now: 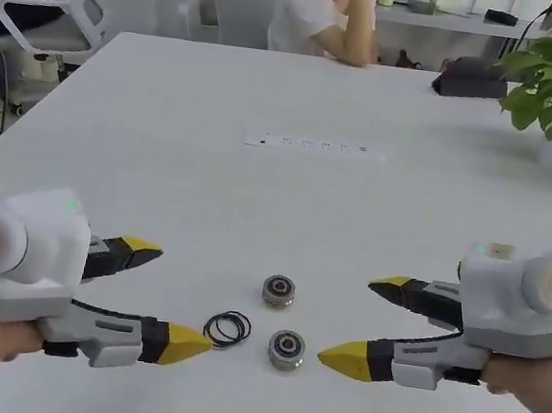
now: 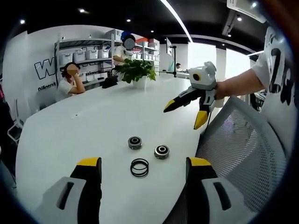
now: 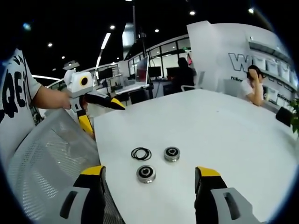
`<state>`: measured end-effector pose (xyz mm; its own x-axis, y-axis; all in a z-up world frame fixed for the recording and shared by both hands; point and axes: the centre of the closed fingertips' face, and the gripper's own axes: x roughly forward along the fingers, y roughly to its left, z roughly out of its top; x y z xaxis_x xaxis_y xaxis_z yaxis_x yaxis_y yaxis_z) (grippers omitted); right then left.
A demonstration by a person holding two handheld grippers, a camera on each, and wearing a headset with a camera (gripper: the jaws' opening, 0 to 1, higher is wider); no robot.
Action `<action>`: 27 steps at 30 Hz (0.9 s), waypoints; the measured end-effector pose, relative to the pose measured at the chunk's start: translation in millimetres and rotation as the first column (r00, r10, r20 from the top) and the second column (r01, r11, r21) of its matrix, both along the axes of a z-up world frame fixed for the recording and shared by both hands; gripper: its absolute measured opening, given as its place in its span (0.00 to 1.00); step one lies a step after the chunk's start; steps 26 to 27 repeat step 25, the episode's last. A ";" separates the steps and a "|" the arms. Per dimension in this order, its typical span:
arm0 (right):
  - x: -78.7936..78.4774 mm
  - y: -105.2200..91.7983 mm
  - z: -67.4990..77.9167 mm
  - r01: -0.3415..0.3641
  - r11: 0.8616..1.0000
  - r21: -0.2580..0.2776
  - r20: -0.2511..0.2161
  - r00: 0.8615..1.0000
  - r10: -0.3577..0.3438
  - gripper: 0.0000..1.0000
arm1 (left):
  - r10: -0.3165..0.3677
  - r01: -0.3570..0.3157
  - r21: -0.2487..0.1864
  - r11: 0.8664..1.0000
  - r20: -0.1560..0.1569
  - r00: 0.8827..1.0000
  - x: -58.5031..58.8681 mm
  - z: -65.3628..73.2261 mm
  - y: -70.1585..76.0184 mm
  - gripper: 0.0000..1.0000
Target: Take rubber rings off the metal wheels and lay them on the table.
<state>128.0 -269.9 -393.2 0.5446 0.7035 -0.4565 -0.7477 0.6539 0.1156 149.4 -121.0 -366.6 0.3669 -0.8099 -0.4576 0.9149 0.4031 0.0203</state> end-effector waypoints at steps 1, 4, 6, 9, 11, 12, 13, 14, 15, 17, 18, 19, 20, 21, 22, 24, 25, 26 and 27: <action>0.0 -1.1 0.4 0.003 1.000 0.002 0.000 1.000 -0.003 0.78 | 0.002 -0.002 0.000 1.000 0.000 1.000 -0.2 0.1 0.5 0.71; -1.4 -3.6 2.3 0.013 1.000 0.004 0.001 1.000 -0.013 0.79 | 0.005 -0.005 0.001 1.000 0.000 1.000 -2.2 0.5 2.1 0.71; -2.6 -5.5 3.5 0.016 1.000 0.000 0.008 1.000 -0.016 0.80 | 0.006 -0.006 0.005 1.000 0.003 1.000 -3.8 0.9 3.2 0.71; -4.6 -8.9 4.5 0.017 1.000 -0.005 0.015 1.000 -0.017 0.80 | 0.012 -0.012 0.007 1.000 0.007 1.000 -4.5 1.8 5.1 0.71; -5.5 -10.8 4.9 0.017 1.000 -0.004 0.015 1.000 -0.017 0.80 | 0.017 -0.017 0.006 1.000 0.008 1.000 -4.3 2.7 6.3 0.71; -6.2 -12.0 5.1 0.018 1.000 -0.003 0.015 1.000 -0.018 0.80 | 0.020 -0.020 0.006 1.000 0.009 1.000 -4.1 3.2 6.8 0.71; -6.7 -13.1 5.4 0.019 1.000 -0.002 0.017 1.000 -0.019 0.80 | 0.022 -0.022 0.006 1.000 0.010 1.000 -3.9 4.0 7.3 0.71; -7.0 -13.7 5.7 0.021 1.000 -0.001 0.018 1.000 -0.021 0.81 | 0.023 -0.023 0.006 1.000 0.011 1.000 -3.8 4.2 7.5 0.71; -7.4 -14.8 5.9 0.022 1.000 -0.002 0.020 1.000 -0.022 0.81 | 0.026 -0.026 0.006 1.000 0.013 1.000 -3.6 5.0 7.9 0.71; -7.9 -16.6 6.0 0.024 1.000 -0.004 0.023 0.999 -0.024 0.81 | 0.029 -0.030 0.006 1.000 0.016 0.999 -3.4 6.1 8.7 0.71; -8.2 -17.5 6.1 0.024 1.000 -0.008 0.025 0.999 -0.023 0.81 | 0.030 -0.031 0.008 0.999 0.016 0.999 -3.6 6.2 9.1 0.71; -8.3 -18.1 6.3 0.023 1.000 -0.010 0.027 0.999 -0.023 0.81 | 0.031 -0.031 0.010 0.999 0.018 0.999 -3.6 6.2 9.4 0.71; -8.3 -18.8 6.5 0.023 1.000 -0.011 0.028 0.999 -0.023 0.81 | 0.032 -0.032 0.011 0.999 0.019 0.999 -3.7 6.1 9.7 0.71; -8.2 -19.6 7.1 0.024 1.000 -0.012 0.031 0.999 -0.024 0.81 | 0.033 -0.033 0.013 0.999 0.019 0.999 -4.1 6.1 10.0 0.71; -8.3 -20.2 7.6 0.024 1.000 -0.011 0.032 0.999 -0.024 0.81 | 0.033 -0.034 0.014 0.999 0.020 0.999 -4.3 6.2 10.2 0.71; -8.1 -21.3 8.6 0.025 1.000 -0.011 0.036 0.999 -0.024 0.81 | 0.035 -0.036 0.016 0.999 0.021 0.999 -4.7 6.3 10.7 0.71; -8.0 -21.9 9.1 0.025 1.000 -0.012 0.038 0.999 -0.024 0.81 | 0.036 -0.036 0.017 0.999 0.022 0.999 -4.9 6.5 11.0 0.71; -8.0 -21.9 9.1 0.025 1.000 -0.012 0.038 0.999 -0.024 0.81 | 0.036 -0.036 0.017 0.999 0.022 0.999 -4.9 6.5 11.0 0.71; -8.0 -21.9 9.1 0.025 1.000 -0.012 0.038 0.999 -0.024 0.81 | 0.036 -0.036 0.017 0.999 0.022 0.999 -4.9 6.5 11.0 0.71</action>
